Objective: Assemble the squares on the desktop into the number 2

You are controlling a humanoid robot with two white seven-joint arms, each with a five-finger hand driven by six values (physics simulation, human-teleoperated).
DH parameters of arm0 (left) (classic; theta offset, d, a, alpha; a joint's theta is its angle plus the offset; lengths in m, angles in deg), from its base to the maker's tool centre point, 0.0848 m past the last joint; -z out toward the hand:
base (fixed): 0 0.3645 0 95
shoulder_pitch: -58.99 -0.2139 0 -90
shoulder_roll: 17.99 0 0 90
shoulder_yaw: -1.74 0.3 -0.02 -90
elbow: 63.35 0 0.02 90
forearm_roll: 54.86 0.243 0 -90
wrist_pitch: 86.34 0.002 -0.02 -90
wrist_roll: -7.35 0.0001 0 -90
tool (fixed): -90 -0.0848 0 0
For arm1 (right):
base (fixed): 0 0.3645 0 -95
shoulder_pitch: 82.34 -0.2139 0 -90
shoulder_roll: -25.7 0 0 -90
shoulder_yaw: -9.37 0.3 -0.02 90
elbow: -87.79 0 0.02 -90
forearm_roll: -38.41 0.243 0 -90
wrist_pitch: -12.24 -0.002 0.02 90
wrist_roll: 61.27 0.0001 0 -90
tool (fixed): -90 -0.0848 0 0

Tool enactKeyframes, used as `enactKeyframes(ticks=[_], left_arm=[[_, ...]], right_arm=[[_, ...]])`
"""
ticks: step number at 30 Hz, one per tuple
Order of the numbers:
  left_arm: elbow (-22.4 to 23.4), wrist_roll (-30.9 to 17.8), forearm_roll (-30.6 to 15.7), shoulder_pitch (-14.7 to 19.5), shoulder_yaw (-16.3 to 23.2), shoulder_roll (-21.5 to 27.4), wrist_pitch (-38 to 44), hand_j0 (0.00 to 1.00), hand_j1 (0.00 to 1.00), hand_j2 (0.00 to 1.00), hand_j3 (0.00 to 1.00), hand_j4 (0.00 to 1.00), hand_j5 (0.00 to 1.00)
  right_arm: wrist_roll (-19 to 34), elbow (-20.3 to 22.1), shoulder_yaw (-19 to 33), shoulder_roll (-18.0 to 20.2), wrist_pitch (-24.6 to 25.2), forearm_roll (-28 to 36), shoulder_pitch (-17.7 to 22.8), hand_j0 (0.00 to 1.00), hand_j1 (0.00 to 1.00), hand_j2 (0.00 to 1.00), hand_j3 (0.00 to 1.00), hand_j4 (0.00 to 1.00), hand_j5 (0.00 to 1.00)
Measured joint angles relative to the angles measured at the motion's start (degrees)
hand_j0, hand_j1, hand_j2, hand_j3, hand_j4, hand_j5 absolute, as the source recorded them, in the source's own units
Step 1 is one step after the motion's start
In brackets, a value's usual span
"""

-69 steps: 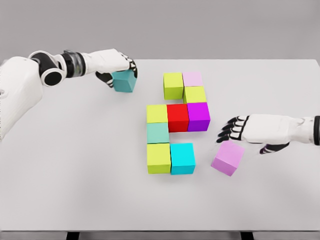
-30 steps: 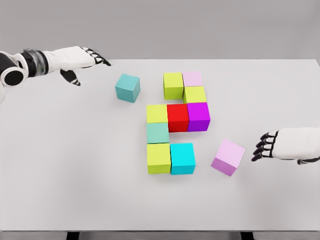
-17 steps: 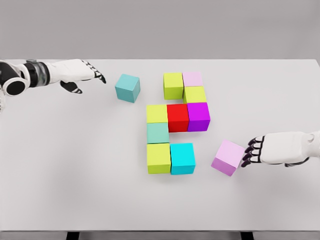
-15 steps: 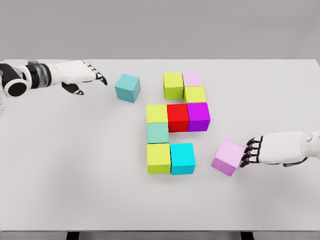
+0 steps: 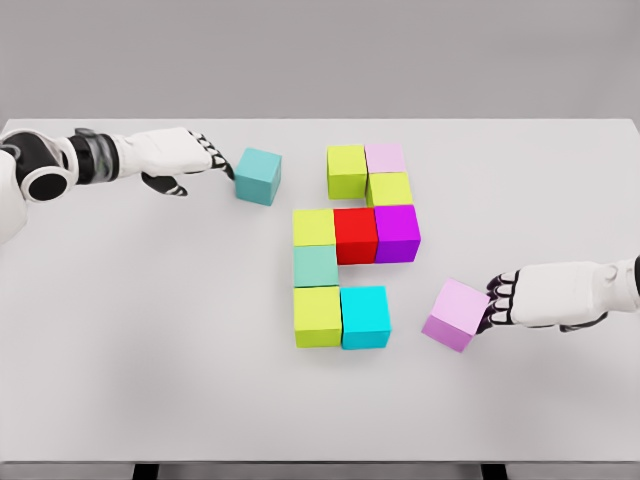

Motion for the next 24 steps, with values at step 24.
enactKeyframes(ticks=[24], left_arm=[[-5.05, 0.01, 0.1, -1.93, 0.0, -0.38, 0.02, 0.79, 0.79, 0.79, 0.79, 0.79, 0.79]], right_arm=[[-0.06, -1.15, 2.21, -0.46, -0.03, -0.2, 0.0, 0.95, 0.95, 0.95, 0.95, 0.95, 0.95]])
